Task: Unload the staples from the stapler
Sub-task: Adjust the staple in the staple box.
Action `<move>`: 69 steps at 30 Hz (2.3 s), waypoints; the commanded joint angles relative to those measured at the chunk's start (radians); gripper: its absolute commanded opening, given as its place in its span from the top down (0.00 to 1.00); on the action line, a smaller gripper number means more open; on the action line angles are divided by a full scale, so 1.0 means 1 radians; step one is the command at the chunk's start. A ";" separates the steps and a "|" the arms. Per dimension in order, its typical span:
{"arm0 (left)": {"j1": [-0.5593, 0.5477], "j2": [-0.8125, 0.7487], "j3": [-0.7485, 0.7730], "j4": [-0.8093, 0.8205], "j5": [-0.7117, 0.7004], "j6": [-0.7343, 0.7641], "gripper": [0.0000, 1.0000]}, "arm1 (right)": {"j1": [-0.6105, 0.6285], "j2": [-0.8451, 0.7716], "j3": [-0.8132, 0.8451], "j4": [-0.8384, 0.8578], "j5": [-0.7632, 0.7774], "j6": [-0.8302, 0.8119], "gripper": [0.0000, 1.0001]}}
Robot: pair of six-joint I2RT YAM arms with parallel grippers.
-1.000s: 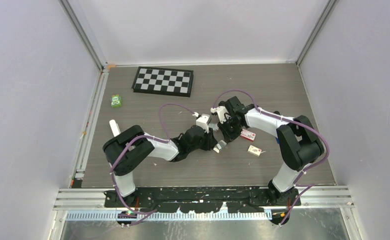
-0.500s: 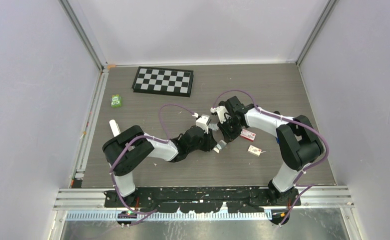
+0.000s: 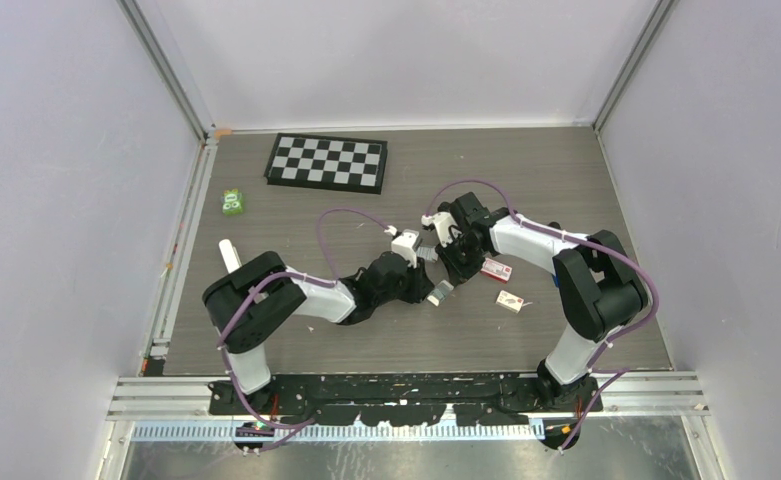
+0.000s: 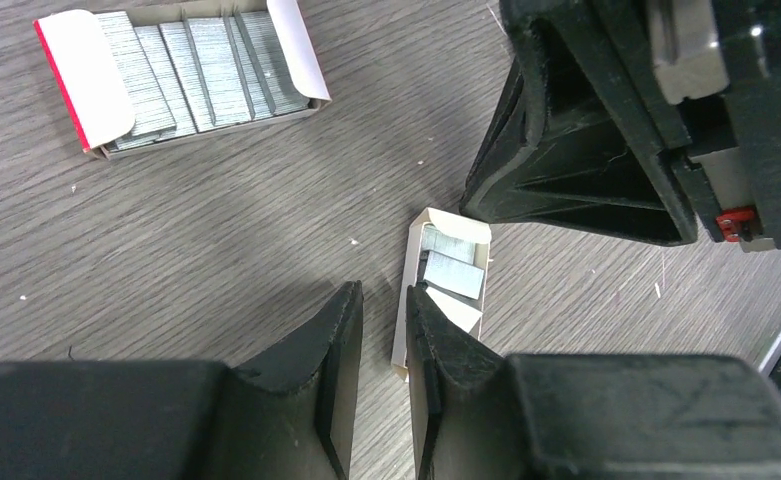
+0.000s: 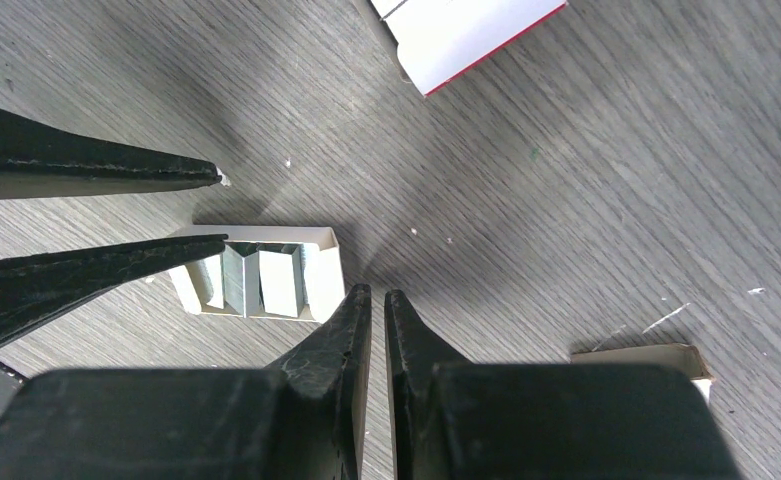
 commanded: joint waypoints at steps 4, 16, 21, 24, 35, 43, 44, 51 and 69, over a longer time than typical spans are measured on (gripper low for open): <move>-0.009 -0.080 -0.009 0.040 0.005 0.002 0.75 | -0.001 -0.002 0.033 -0.001 -0.015 0.005 0.84; -0.011 -0.036 0.066 0.009 0.020 0.006 0.67 | 0.004 -0.003 0.033 -0.002 -0.013 0.004 0.84; -0.010 -0.017 0.089 -0.039 0.003 0.020 0.64 | 0.003 -0.002 0.034 -0.003 -0.016 0.004 0.84; -0.011 0.003 0.107 -0.066 0.004 0.027 0.64 | 0.003 -0.003 0.034 -0.003 -0.016 0.002 0.84; -0.011 0.029 0.120 -0.091 -0.002 0.032 0.65 | 0.003 0.000 0.034 -0.003 -0.016 0.002 0.84; -0.011 0.035 0.124 -0.108 0.007 0.033 0.67 | 0.004 -0.001 0.034 -0.006 -0.016 0.002 0.84; -0.011 0.034 0.122 -0.110 0.007 0.032 0.67 | 0.003 0.000 0.034 -0.005 -0.016 0.003 0.84; -0.011 0.023 0.115 -0.117 0.014 0.030 0.70 | 0.004 -0.001 0.034 -0.005 -0.016 0.002 0.84; -0.027 -0.030 0.121 -0.208 -0.029 0.035 0.72 | 0.010 -0.002 0.034 -0.005 -0.011 0.000 0.84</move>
